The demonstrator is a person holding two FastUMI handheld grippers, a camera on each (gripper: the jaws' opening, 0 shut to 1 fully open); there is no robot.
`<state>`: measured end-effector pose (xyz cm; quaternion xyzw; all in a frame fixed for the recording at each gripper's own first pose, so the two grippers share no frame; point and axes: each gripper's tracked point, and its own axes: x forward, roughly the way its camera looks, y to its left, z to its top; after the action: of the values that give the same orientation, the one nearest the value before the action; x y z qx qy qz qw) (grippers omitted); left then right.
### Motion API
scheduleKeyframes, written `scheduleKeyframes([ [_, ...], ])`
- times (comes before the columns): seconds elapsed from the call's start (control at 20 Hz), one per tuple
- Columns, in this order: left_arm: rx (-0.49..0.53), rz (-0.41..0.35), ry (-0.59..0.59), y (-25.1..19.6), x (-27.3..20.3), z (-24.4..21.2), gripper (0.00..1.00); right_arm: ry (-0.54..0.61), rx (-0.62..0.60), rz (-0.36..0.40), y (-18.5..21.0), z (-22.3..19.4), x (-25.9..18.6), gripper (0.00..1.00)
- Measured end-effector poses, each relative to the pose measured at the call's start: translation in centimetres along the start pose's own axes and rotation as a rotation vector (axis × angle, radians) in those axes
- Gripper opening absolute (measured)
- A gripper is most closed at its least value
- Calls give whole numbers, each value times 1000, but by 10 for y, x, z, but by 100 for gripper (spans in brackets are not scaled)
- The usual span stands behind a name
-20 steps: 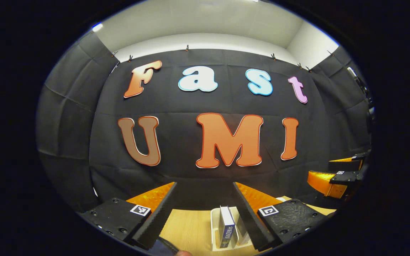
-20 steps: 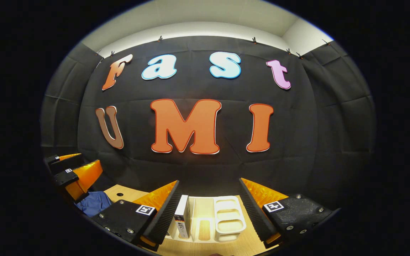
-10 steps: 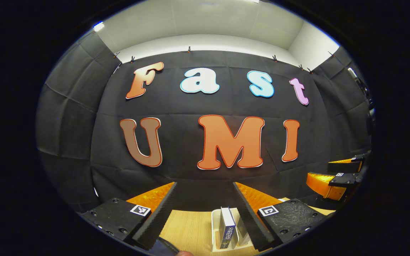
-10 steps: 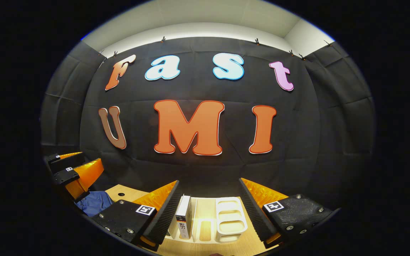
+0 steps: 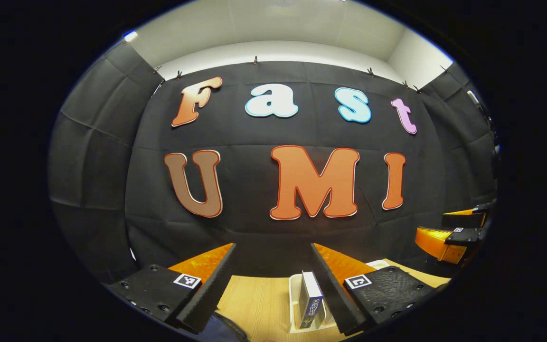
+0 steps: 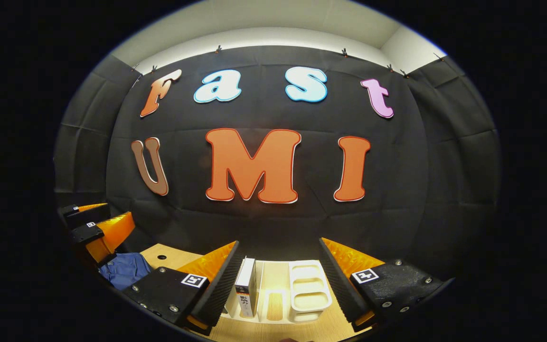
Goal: Open the schoolbag, grab two books from the bookshelf and put them into the schoolbag.
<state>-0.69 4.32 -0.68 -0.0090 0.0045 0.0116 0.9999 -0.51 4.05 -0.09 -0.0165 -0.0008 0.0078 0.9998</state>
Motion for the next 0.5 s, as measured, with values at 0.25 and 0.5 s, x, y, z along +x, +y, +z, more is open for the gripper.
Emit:
scheduleKeyframes([
  [0.25, 36, 3, 41, 6, -2, -17, 93, 23, -5, 3, -1, -9, 1, 95],
  [0.5, 105, -18, 133, 16, -6, -51, 94, 41, -4, -8, -9, -17, 4, 95],
])
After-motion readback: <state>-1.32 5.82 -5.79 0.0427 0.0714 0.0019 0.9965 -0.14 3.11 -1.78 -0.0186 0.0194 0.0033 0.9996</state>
